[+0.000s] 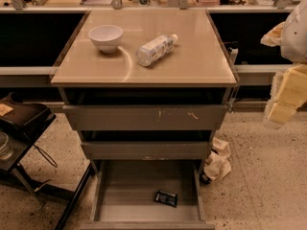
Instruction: Pick rxbar blueberry from bottom drawer and place on counter
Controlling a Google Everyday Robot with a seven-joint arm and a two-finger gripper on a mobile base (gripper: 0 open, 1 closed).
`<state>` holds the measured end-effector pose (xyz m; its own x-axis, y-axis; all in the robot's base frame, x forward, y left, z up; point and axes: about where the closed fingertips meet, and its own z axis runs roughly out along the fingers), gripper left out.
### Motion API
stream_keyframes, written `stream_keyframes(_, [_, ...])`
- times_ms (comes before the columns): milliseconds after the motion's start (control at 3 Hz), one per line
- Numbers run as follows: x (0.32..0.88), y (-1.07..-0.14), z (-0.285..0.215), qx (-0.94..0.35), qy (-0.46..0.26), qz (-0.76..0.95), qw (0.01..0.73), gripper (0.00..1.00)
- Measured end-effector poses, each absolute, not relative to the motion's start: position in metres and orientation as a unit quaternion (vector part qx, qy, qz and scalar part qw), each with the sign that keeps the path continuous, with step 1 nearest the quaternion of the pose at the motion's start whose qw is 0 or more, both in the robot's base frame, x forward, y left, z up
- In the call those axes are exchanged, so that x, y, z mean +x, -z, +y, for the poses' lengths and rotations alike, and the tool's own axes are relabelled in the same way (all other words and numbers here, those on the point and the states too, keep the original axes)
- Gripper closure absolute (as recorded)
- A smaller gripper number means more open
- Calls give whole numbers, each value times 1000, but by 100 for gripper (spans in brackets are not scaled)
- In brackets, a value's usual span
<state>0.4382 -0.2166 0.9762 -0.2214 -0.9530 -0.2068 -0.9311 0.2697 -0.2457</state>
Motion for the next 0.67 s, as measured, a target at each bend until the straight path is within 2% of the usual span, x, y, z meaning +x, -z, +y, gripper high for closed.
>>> stream_keyframes(667, [446,-946,-213,-599,8,784,164,0])
